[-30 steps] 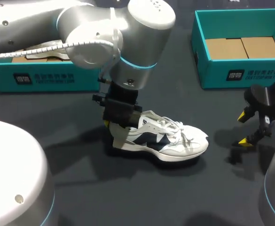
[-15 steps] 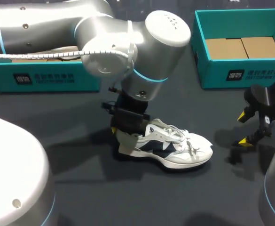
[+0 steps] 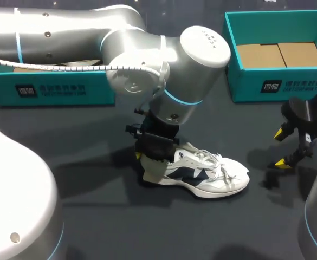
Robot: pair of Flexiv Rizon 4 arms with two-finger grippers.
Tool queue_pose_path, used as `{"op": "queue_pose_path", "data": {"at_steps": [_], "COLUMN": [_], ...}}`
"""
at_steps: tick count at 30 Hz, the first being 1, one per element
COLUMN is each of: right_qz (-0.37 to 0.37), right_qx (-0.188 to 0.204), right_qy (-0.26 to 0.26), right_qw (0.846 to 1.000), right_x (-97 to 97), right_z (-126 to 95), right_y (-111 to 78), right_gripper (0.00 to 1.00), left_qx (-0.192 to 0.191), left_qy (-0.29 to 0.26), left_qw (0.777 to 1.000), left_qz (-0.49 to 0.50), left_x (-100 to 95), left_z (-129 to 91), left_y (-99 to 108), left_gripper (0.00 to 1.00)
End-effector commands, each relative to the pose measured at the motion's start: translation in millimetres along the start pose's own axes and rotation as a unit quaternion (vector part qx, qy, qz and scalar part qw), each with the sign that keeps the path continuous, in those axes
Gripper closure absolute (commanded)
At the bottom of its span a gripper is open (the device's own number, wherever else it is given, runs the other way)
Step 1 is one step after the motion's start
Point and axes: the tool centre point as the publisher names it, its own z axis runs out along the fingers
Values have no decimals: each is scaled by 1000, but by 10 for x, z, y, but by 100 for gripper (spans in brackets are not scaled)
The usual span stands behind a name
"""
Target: Take the shoe out of the shoebox, open the shoe tongue, remove and reinsert the insole, then place the shoe into the shoebox
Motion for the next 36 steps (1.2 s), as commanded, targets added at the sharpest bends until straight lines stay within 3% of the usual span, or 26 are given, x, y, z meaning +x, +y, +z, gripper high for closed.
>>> {"op": "queue_pose_path", "data": {"at_steps": [1,17,19,20,21,22,23,28,36], "right_qz": [0,0,0,0,0,0,0,0,0], "right_qx": [0,0,0,0,0,0,0,0,0], "right_qy": [-2,-2,-2,-2,-2,-2,-2,-2,-2], "right_qw": [1000,1000,1000,1000,1000,1000,1000,1000,1000], "right_x": [19,19,19,19,19,19,19,19,19], "right_z": [-4,-4,-4,-4,-4,-4,-4,-4,-4], "right_y": [-8,-8,-8,-8,-8,-8,-8,-8,-8], "right_gripper": [0,0,0,0,0,0,0,0,0], "left_qx": [-6,-17,-17,-17,-17,-18,-20,-10,10], "left_qy": [4,8,7,7,7,6,5,-14,-87], "left_qw": [1000,1000,1000,1000,1000,1000,1000,1000,996], "left_qz": [-1,-5,-5,-5,-4,-3,-4,3,-5], "left_x": [-67,-124,-124,-123,-118,-112,-106,-26,234], "left_z": [16,72,71,69,65,61,56,-89,-585], "left_y": [-13,-78,-85,-91,-98,-104,-107,-96,-165], "left_gripper": [100,100,65,52,24,9,2,0,0]}}
